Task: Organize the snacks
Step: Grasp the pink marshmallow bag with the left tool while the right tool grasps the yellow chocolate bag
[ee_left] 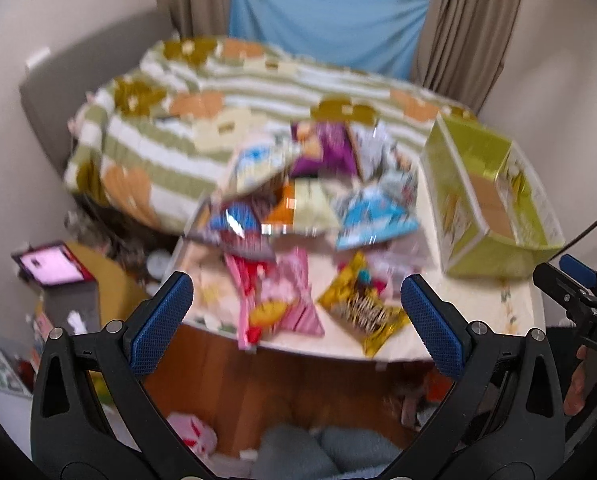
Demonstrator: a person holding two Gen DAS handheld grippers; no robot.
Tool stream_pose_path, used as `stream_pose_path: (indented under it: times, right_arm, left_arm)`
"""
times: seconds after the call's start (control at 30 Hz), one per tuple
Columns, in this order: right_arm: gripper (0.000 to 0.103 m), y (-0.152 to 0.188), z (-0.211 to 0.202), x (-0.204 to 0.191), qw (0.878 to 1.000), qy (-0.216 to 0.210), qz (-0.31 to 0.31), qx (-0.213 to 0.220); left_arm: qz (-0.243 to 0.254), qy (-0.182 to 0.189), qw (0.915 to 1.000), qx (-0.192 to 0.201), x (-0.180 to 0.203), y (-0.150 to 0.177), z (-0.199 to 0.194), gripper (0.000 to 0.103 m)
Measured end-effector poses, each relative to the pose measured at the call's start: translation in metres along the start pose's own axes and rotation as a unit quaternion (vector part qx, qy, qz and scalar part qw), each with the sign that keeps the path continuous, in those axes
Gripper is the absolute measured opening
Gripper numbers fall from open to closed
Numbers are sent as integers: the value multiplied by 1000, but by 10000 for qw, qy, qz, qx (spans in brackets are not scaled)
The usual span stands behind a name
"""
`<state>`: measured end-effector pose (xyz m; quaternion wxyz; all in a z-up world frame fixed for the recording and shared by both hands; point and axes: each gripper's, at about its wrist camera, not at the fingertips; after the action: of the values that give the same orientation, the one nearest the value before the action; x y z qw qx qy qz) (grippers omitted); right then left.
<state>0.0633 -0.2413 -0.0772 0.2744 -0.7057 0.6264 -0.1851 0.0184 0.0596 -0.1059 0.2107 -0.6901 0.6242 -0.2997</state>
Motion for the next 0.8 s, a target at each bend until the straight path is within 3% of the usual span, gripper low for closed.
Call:
stream_pose_path:
  times: [0.13, 0.23, 0.63, 0.8]
  right_arm:
    - [103, 15, 32, -4, 9978, -436, 230, -440]
    - [103, 23, 53, -9, 9959, -538, 278, -666]
    - [102, 54, 134, -45, 9832, -937, 627, -1437]
    - [89, 61, 156, -58, 9789, -952, 704, -1666]
  left_arm:
    - [-538, 339, 9929, -1009, -11, 26, 43, 103]
    - [-792, 509, 9851, -1442, -20, 37, 73, 103]
    - [-829, 945, 9721, -1980, -42, 49, 164, 101]
    - [-739, 1096, 9665, -2199, -45, 50, 184, 91]
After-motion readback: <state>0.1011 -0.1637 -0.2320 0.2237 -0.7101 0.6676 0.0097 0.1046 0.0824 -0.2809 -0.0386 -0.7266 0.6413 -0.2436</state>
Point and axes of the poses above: each gripper's, at about its wrist camera, not at the fingertips, and z roughly the way its jaws point, x to its right, y to its underside, and after that the axes turned 8 degrees about y, right-handed
